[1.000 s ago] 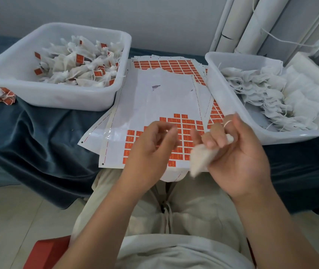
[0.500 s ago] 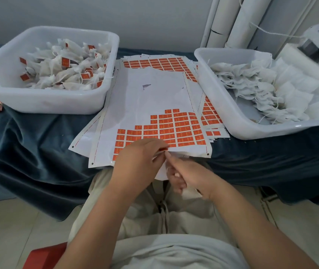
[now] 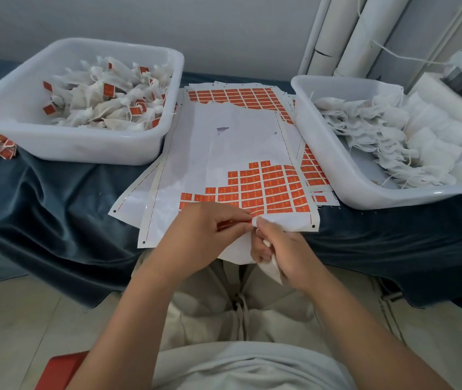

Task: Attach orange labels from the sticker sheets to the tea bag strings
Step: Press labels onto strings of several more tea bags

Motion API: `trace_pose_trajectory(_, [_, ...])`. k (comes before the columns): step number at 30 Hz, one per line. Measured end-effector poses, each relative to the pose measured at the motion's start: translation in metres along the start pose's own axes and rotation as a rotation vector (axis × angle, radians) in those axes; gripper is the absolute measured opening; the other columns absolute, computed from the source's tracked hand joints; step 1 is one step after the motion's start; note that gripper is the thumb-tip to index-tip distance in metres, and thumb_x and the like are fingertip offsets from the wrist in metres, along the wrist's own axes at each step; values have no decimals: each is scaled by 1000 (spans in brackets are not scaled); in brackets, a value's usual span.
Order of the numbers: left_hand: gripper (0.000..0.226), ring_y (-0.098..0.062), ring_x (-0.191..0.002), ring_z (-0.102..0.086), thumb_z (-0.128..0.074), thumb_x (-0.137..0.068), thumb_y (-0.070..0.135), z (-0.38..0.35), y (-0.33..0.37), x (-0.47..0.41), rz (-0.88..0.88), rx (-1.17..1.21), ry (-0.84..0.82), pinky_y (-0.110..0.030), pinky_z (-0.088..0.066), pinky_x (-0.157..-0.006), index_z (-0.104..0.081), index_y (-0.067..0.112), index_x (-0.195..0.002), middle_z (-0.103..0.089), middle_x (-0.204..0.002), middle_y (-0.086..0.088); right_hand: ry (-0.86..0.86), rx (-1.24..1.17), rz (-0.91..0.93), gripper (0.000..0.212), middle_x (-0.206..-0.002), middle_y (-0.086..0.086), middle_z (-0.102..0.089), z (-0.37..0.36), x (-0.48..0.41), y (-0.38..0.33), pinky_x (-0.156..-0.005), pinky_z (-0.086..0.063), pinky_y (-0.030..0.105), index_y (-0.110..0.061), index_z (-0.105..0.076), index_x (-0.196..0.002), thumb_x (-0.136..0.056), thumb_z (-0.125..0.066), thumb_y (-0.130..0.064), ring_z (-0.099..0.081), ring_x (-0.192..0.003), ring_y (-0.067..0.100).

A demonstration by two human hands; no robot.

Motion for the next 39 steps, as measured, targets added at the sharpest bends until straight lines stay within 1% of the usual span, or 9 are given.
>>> trace_pose_trajectory(3, [19,14,-103,-66,-71,-99,31,-3,0,1,2,76,-10,-7,-50,-89,-80,39,-113,-69,-105,44,4,-18,8,42,-66,5,-50,0,0,0,-90,-51,36,-27,-52,-70,-103,-48,-53,-57,-65,14])
trace_pose_trajectory(9, [30,-12,-84,-71,-52,-106,34,-9,13,2,-140,-238,77,-21,-49,-71,-79,21,-110,-78,-97,8,67,-37,8,51,-66,10,-46,2,0,-5,-91,-50,38,-11,-45,-71,-101,-50,-51,-53,-64,17])
trace_pose_trajectory(12, [20,-14,-75,-69,-61,-104,24,-9,20,4,-186,-283,187,-19,-44,-68,-79,16,-105,-77,-89,4,87,-90,-19,45,-64,6,-46,0,0,-6,-84,-51,32,-24,-51,-65,-97,-54,-56,-52,-62,15])
trace_pose_trajectory(20, [15,-1,-84,-73,-71,-98,32,-6,-1,3,249,215,262,-20,-56,-69,-79,32,-86,-76,-87,23,-12,-60,45,42,-66,3,-46,4,1,-4,-82,-52,26,-8,-52,-109,-104,-51,-49,-52,-62,10])
trace_pose_trajectory(25, [18,2,-93,-71,-79,-85,50,-3,5,2,109,112,89,-17,-58,-77,-82,37,-98,-76,-94,27,-4,48,57,43,-65,2,-49,4,3,-7,-85,-54,21,-23,-56,-76,-100,-48,-58,-58,-65,12])
trace_pose_trajectory(27, [16,-1,-95,-72,-79,-87,47,-3,3,0,131,161,66,-25,-59,-81,-83,35,-98,-77,-95,25,-16,36,62,34,-67,0,-51,4,4,-8,-88,-55,24,-31,-59,-81,-102,-48,-56,-59,-68,11])
trace_pose_trajectory(31, [10,-4,-90,-70,-74,-95,33,-1,-6,1,186,258,76,-17,-54,-74,-82,32,-90,-76,-90,22,-54,33,94,49,-66,-3,-53,2,5,-10,-90,-53,28,-9,-54,-96,-101,-47,-57,-58,-69,10])
trace_pose_trajectory(36, [15,0,-82,-72,-61,-104,36,6,-9,3,344,341,423,-13,-55,-60,-70,36,-93,-73,-91,23,-42,68,14,60,-67,1,-53,5,3,-8,-100,-48,40,5,-55,-101,-105,-45,-54,-60,-69,11])
trace_pose_trajectory(39, [16,-8,-78,-77,-59,-104,44,19,-16,9,449,548,690,-23,-62,-65,-72,37,-100,-77,-92,14,-170,291,-114,53,-68,0,-58,4,9,-12,-93,-48,36,-20,-58,-70,-106,-42,-55,-62,-68,10])
Point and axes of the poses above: each hand's wrist, its own x-axis away from the middle knuckle, its own z-axis out of the back of the hand, y = z × x, the point moved 4 cm from there along -x, towards the middle knuckle
